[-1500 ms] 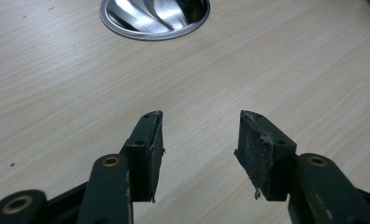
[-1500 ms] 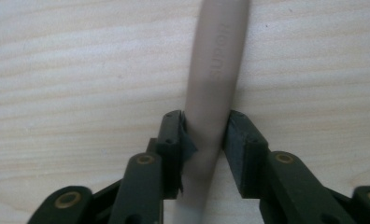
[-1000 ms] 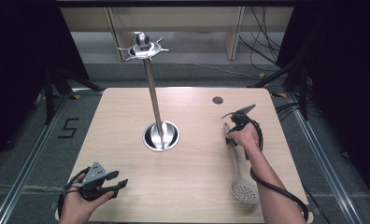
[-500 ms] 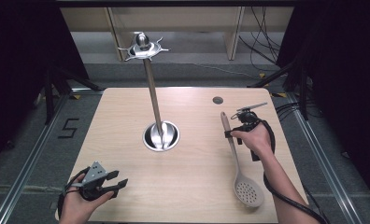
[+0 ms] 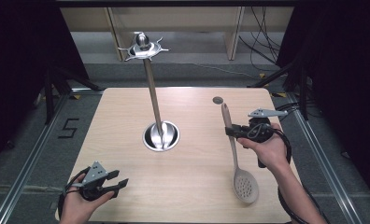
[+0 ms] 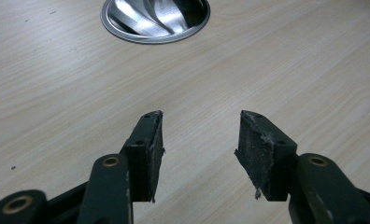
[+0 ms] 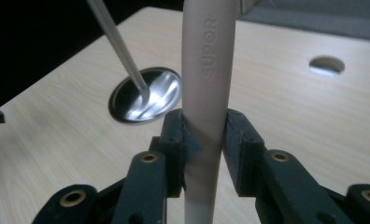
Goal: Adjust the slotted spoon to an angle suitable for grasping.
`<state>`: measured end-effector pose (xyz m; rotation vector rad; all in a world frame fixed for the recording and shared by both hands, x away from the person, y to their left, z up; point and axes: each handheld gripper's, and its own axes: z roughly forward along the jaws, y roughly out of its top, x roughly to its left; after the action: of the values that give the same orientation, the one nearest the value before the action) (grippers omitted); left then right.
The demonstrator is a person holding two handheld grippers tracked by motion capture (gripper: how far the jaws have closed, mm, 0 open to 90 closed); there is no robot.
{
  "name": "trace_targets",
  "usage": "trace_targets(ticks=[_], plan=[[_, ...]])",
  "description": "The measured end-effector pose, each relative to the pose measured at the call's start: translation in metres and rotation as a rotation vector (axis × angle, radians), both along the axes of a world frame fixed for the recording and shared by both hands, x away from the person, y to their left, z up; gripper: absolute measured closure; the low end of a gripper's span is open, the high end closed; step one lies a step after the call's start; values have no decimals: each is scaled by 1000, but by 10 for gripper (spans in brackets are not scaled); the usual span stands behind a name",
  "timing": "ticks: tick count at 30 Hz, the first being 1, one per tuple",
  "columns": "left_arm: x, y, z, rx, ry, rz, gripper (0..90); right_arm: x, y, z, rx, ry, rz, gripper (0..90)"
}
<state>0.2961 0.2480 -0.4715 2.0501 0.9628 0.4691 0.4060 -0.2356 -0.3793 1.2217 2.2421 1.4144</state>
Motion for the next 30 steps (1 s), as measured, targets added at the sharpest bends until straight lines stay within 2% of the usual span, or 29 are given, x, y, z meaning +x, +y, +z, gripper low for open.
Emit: trace_targets(ticks=[1,2,5,6,7,8,9,10,12,13,14,15,17,18,19,21,25,26,30], plan=[[2,1,-1,2,-18,-10,494,-2,0,0,3,-37,20,712],[1,1,1,19,-10,1,493,-5,0,0,5,-72,31,712],[2,2,1,26,-20,-18,493,-12,0,4,25,-140,55,712],[1,1,1,18,-13,-1,493,-12,0,4,25,-140,55,712],[-1,-2,-1,-31,9,22,493,-13,-1,6,34,-174,61,712],[-2,-2,-1,-28,14,21,493,-17,-2,9,62,-206,54,712],[0,0,0,5,-1,13,493,-19,-2,10,89,-204,48,713],[1,0,1,16,-9,2,493,-19,-3,11,86,-235,55,713],[0,0,1,11,-5,8,493,-21,-4,14,111,-255,53,713],[2,1,1,20,-17,-11,493,-21,-4,15,111,-271,50,713],[0,-1,0,-12,-5,3,493,-22,-4,17,119,-274,46,713],[-1,-1,0,-18,2,9,493,-22,-4,18,126,-294,43,713],[0,-1,0,-17,-1,7,494,-22,-4,20,141,-311,40,713],[0,0,0,-6,-2,0,494,-21,-4,21,143,-338,51,713],[0,0,0,-6,-2,0,493,-23,-3,23,148,-332,35,713],[0,0,0,-17,-9,1,494,-22,-1,26,164,-369,40,713],[0,0,0,-8,-4,0,494,-23,2,32,186,-391,43,713],[0,0,1,-4,-8,0,494,-23,6,37,205,-396,52,713],[0,0,1,-5,-9,0,494,-22,13,45,213,-439,58,713]])
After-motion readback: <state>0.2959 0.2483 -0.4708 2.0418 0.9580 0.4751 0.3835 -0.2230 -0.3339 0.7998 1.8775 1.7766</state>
